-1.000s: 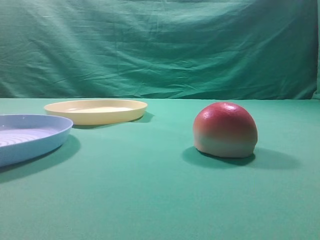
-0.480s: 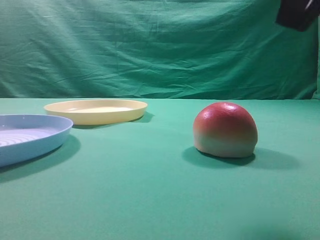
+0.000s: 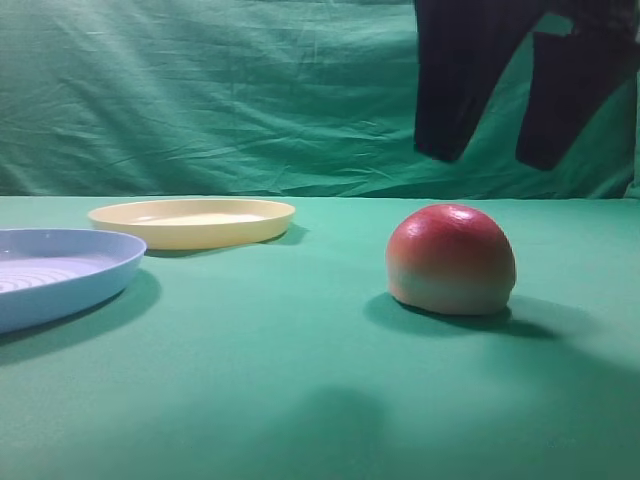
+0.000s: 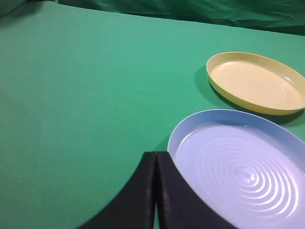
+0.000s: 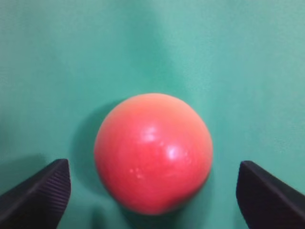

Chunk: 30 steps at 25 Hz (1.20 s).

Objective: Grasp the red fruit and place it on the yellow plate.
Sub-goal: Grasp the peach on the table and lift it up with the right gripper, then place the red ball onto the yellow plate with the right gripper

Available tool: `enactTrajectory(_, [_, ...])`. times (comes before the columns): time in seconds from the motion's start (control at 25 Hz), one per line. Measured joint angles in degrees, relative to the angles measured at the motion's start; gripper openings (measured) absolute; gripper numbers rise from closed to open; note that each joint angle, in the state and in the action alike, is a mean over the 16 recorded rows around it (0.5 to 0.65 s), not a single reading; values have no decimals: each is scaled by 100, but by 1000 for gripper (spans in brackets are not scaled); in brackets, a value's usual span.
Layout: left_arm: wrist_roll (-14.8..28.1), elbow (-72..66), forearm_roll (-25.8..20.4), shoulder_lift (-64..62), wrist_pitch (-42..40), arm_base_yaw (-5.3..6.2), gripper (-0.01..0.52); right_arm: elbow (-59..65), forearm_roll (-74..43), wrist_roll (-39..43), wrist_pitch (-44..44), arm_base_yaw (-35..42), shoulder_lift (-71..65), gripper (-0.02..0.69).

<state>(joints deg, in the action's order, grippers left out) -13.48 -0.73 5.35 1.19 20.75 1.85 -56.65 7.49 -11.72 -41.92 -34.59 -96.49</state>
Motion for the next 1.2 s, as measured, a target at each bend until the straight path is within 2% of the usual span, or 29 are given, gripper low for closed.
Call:
enactTrajectory(0.24, [0, 0, 0, 0, 0, 0, 0, -15, 3, -52, 282, -4, -393, 561])
enactTrajectory(0.56, [0, 0, 0, 0, 0, 0, 0, -387, -8, -193, 260, -4, -640, 368])
enactTrajectory(0.84, [0, 0, 0, 0, 0, 0, 0, -1481, -22, -284, 64, -4, -705, 235])
enactTrajectory(0.96, [0, 0, 0, 0, 0, 0, 0, -2162, -19, -291, 12, -4, -789, 209])
enactTrajectory(1.2, [0, 0, 0, 0, 0, 0, 0, -3590, 72, -309, 49, -10, -1279, 200])
